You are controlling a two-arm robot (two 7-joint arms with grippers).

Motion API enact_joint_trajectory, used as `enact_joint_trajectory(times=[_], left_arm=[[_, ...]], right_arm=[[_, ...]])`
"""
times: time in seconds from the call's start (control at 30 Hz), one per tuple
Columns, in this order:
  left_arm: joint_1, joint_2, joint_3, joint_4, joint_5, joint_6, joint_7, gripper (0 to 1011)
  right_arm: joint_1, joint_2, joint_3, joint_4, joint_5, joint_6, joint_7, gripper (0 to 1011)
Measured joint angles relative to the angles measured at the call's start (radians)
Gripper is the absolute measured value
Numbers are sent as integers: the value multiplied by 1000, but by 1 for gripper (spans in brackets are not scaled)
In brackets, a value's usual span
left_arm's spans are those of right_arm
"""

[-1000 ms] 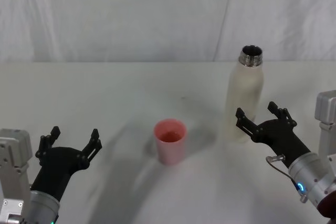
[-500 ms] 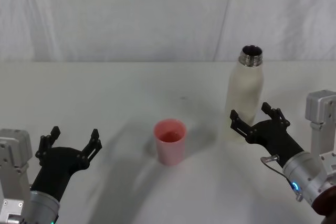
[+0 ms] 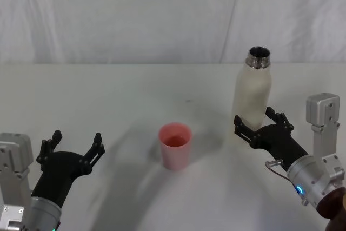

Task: Grasp the thermos with one hand and pour water into the cup lid.

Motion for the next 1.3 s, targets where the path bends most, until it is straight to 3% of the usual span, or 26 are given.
enact_joint_trajectory(times=[1.3], left_arm=[[0, 0, 0, 0, 0, 0, 0, 1001]], right_arm=[[79, -38, 0, 129, -27, -26, -3, 1001]])
